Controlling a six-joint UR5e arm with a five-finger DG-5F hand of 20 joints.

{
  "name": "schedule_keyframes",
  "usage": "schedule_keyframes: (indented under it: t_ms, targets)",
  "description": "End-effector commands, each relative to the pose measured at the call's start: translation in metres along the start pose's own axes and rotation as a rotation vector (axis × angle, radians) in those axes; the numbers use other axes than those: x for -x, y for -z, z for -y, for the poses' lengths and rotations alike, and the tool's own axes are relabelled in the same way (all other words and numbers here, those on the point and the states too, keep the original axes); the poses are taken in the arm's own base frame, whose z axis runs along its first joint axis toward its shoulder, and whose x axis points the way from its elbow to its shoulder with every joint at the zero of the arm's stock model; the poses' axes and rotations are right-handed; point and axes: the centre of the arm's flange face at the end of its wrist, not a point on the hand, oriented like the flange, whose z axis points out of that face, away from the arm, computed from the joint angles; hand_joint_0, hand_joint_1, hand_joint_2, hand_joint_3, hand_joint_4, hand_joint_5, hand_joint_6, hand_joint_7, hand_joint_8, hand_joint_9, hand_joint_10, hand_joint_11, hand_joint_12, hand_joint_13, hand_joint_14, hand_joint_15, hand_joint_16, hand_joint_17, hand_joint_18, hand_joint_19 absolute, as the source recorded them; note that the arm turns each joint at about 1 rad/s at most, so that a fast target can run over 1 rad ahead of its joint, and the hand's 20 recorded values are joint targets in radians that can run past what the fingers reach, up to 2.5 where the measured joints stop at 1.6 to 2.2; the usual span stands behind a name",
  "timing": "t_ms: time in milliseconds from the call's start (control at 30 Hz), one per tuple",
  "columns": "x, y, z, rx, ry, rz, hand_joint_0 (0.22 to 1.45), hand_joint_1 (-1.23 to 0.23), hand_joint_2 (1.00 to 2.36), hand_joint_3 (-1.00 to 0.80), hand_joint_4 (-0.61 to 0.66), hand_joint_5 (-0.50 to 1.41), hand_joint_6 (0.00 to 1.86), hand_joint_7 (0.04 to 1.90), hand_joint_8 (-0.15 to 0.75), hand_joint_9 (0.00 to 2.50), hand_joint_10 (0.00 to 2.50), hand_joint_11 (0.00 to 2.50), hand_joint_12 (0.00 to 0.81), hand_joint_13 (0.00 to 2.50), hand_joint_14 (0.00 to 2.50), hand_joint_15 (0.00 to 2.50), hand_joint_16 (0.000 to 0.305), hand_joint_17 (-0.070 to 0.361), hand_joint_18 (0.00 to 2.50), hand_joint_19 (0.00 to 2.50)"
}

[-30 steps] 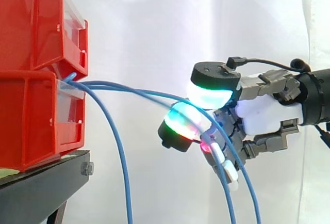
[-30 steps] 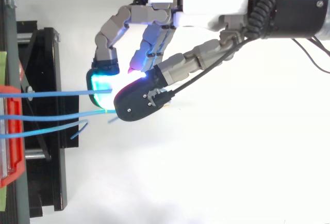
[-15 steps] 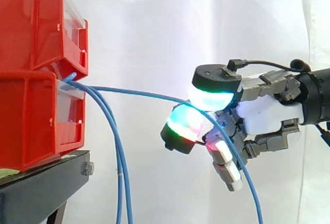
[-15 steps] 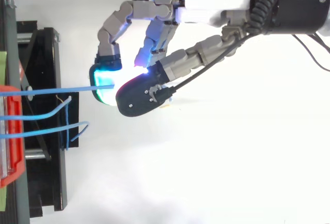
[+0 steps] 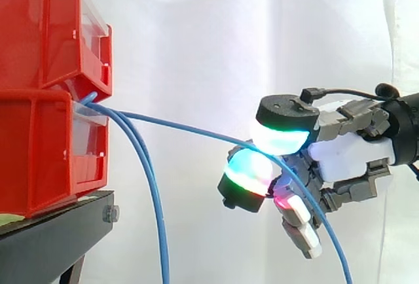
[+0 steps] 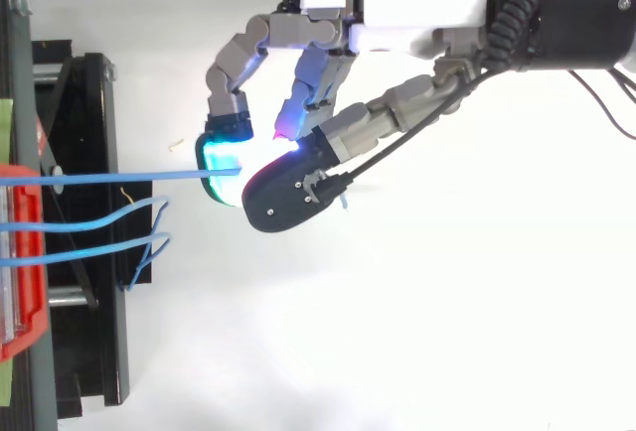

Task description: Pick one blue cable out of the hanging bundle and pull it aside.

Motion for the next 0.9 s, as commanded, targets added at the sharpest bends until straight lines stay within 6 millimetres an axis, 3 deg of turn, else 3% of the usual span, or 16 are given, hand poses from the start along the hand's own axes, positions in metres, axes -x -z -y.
schedule_keyframes:
  t_ms: [0,200,500,867]
  targets:
    - [-0.0002,0.0006,0.0007,-0.006,-0.001,-0.002,0.58,-0.70,1.02,-0.13,-0.08,-0.07,0.91,0.99,0.290,1.13,0.02,0.57,0.325,1.06,0.02,0.60,0.050,0.113,0.91,0.55]
    - [-0.0001,0.0011,0.0012,-0.011,-0.003,-0.001,0.58,-0.78,1.01,-0.02,-0.18,-0.03,0.90,1.07,0.308,1.24,0.02,0.52,0.349,1.16,0.02,0.59,0.059,0.134,1.04,0.48]
    - [-0.0032,0.0071,0.0062,-0.063,-0.007,-0.033,0.59,-0.81,1.00,0.01,-0.25,-0.02,0.90,1.06,0.299,1.25,0.02,0.49,0.356,1.16,0.02,0.58,0.062,0.139,1.07,0.46]
    - [-0.0032,0.0086,0.0081,-0.078,-0.053,-0.030,0.60,-0.80,1.00,0.00,-0.24,-0.02,0.90,1.05,0.306,1.24,0.02,0.51,0.359,1.13,0.02,0.57,0.061,0.136,1.04,0.47]
